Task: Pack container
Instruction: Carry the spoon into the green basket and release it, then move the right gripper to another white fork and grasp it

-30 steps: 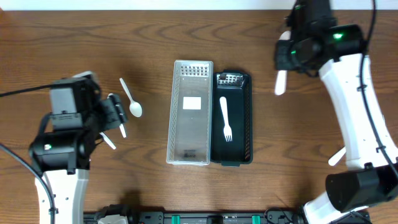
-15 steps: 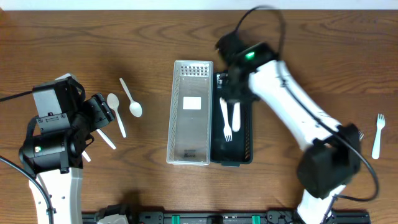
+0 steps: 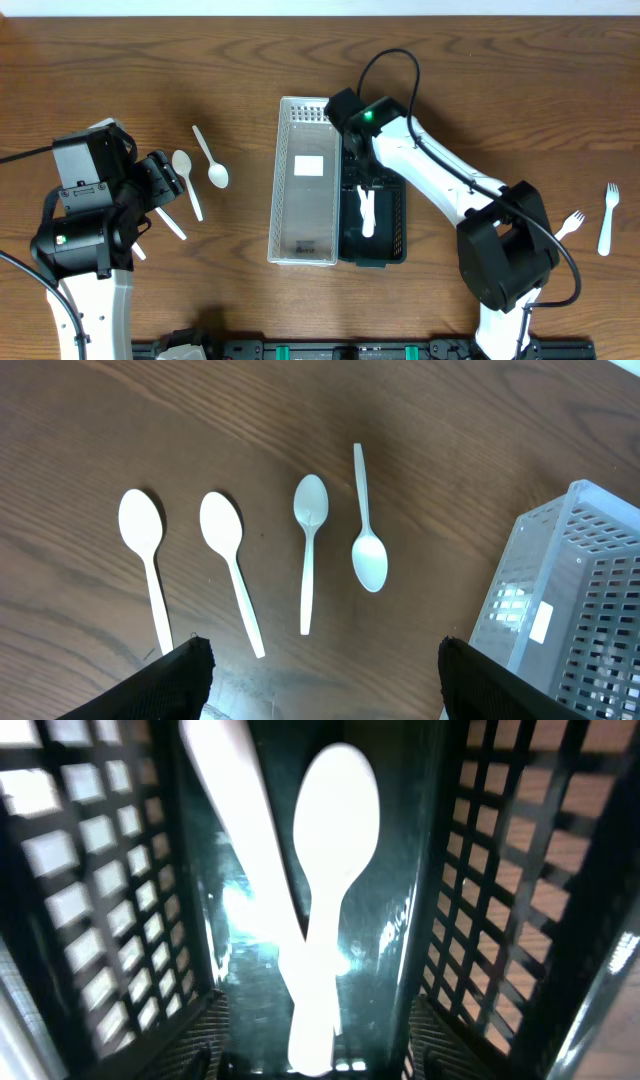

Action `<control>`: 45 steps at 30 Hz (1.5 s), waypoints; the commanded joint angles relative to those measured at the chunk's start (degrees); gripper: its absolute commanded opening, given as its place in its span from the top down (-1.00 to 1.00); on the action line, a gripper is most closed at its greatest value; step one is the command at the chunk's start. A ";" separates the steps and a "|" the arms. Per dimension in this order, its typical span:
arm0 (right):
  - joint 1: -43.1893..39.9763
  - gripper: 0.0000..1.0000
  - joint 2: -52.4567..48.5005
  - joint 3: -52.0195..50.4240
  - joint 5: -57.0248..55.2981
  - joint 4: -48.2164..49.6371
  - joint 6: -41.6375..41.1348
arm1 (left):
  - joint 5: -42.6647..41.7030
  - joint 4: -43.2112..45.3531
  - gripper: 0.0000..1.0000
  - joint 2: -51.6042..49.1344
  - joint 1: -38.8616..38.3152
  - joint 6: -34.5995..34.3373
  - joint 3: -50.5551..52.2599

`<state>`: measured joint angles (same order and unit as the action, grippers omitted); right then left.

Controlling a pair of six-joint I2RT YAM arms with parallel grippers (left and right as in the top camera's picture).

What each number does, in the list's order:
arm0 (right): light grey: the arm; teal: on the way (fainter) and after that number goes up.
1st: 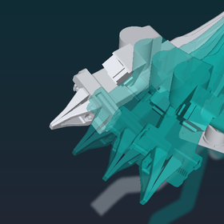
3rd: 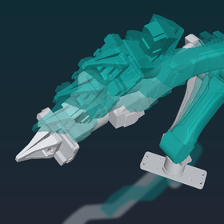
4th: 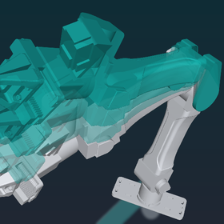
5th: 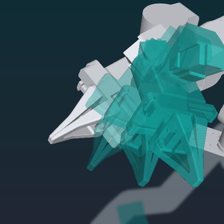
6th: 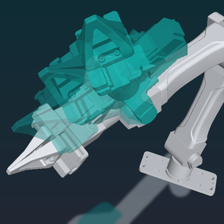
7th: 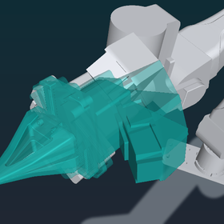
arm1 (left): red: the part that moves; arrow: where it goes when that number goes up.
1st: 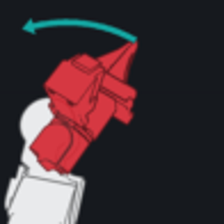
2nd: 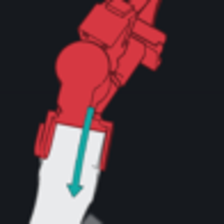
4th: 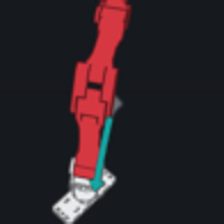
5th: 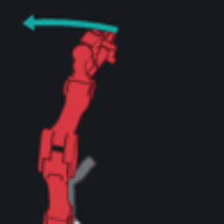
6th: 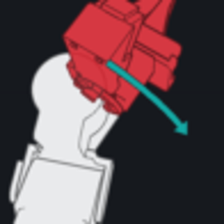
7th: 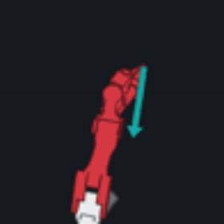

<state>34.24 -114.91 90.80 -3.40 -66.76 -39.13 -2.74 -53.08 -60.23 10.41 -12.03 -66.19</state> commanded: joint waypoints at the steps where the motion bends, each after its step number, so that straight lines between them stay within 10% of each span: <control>1: -2.73 -0.25 2.12 5.31 -1.25 -1.38 3.04 | 0.39 0.00 -0.49 0.00 0.28 -0.35 -0.59; 17: -36.28 -0.99 16.09 9.88 -4.13 -12.76 -6.47 | 0.39 -0.46 -0.49 0.00 0.28 -0.33 -0.59; 45: -68.67 -0.98 15.37 -27.45 -1.16 19.10 16.72 | 0.42 -0.46 -0.49 0.00 0.28 -0.35 -0.59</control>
<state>-33.80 -99.07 64.64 -4.38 -49.54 -27.86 -2.74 -53.43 -60.23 10.41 -12.03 -66.19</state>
